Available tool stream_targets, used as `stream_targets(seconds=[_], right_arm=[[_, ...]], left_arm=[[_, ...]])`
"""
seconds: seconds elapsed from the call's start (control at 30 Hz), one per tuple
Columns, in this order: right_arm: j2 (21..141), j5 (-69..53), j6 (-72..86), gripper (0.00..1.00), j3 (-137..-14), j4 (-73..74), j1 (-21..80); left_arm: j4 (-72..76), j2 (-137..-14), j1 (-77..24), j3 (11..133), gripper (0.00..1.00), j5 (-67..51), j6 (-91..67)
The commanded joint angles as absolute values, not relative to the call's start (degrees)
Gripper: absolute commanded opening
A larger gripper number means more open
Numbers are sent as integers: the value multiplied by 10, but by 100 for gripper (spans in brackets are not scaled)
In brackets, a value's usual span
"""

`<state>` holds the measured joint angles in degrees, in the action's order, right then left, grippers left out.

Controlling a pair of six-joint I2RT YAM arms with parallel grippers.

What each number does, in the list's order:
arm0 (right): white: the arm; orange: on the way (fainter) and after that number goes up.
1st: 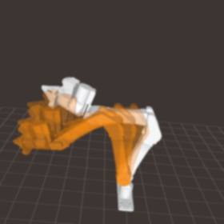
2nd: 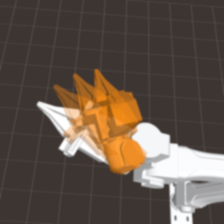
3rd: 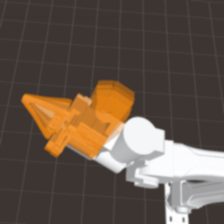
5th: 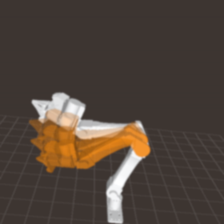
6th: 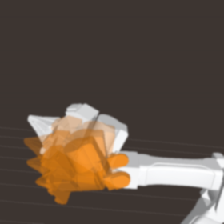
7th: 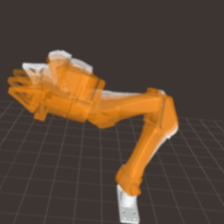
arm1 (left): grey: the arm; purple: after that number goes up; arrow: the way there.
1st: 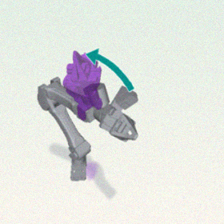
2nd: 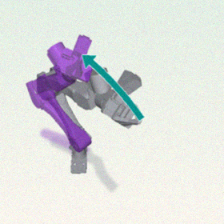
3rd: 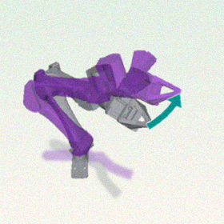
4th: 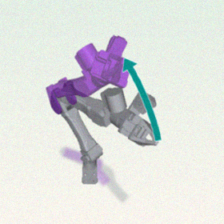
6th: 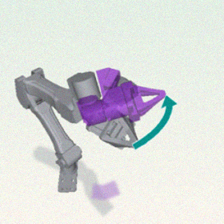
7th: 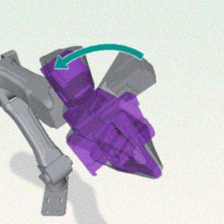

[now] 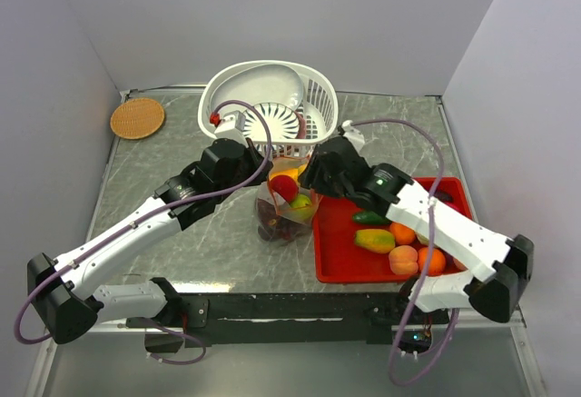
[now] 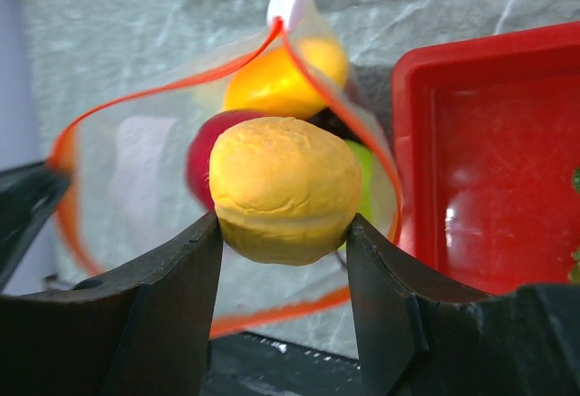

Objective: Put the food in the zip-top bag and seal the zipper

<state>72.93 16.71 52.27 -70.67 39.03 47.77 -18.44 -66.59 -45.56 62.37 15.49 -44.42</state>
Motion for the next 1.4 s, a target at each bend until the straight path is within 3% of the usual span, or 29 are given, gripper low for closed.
stream_targets(seconds=[0.0,0.03,0.13,0.27,0.53,0.7,1.2,1.33,1.37], right_arm=[[754,199,499,49,-759,388,480],[753,193,496,64,-760,383,480],[726,171,462,81,-734,344,480],[698,187,446,84,-736,355,480],[621,219,447,61,-647,387,480],[640,215,442,45,-639,381,477],[698,201,420,24,-659,354,459],[722,181,408,12,-686,352,460],[727,178,406,3,-693,355,460]], left_arm=[[-182,-655,-454,626,1,168,-448],[-183,-654,-454,624,1,170,-448],[-185,-651,-454,621,1,172,-448],[-184,-653,-454,621,1,173,-450],[-189,-646,-454,616,1,188,-454],[-184,-646,-454,613,1,185,-461],[-197,-629,-454,603,1,199,-463],[-201,-616,-454,598,1,205,-464],[-203,-614,-454,596,1,206,-464]])
